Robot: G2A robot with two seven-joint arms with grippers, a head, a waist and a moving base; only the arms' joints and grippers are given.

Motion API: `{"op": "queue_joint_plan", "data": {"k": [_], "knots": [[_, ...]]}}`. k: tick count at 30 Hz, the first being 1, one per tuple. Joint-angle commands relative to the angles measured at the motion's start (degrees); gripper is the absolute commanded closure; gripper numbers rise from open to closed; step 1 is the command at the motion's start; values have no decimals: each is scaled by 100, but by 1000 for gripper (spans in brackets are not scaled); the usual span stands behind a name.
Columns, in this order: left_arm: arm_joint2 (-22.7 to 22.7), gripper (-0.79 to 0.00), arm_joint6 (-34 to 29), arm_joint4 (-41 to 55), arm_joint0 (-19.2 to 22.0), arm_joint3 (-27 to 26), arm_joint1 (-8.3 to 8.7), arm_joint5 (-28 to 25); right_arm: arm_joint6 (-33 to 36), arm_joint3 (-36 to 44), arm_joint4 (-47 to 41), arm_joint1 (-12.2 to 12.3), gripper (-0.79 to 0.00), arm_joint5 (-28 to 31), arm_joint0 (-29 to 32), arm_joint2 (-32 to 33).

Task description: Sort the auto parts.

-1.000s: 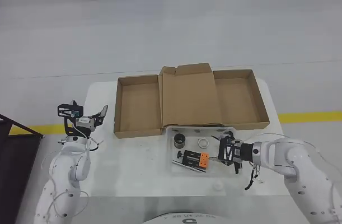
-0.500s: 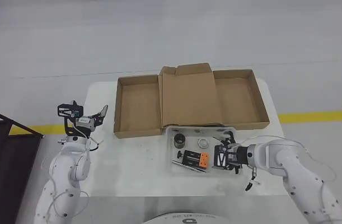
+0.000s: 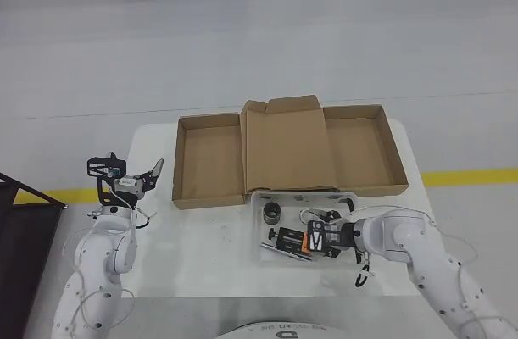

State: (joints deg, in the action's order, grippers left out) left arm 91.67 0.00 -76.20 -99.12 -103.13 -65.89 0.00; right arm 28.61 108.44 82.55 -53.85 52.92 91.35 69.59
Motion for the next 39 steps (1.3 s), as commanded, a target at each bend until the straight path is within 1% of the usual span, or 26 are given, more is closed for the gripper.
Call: {"op": "queue_joint_plan", "data": {"k": [1, 8, 12, 16, 19, 22, 24, 27, 39], "knots": [[0, -785, 0, 0, 0, 0, 0, 0, 63, -53, -8, -12, -751, -9, -70, -104], [0, -785, 0, 0, 0, 0, 0, 0, 258, -216, -129, -53, -748, -95, -348, -368], [0, -785, 0, 0, 0, 0, 0, 0, 330, -275, -208, -65, -683, -188, -441, -442], [0, -785, 0, 0, 0, 0, 0, 0, 338, -300, -292, -71, -662, -333, -476, -460], [0, -785, 0, 0, 0, 0, 0, 0, 339, -303, -344, -63, -640, -304, -501, -455], [0, -785, 0, 0, 0, 0, 0, 0, 384, -267, -289, -48, -656, -165, -530, -482], [0, -785, 0, 0, 0, 0, 0, 0, 401, -234, -238, -41, -705, -104, -519, -527], [0, -785, 0, 0, 0, 0, 0, 0, 403, -199, -157, -35, -739, -87, -503, -586], [0, -785, 0, 0, 0, 0, 0, 0, 383, -215, -16, -40, -723, -146, -578, -828]]}}
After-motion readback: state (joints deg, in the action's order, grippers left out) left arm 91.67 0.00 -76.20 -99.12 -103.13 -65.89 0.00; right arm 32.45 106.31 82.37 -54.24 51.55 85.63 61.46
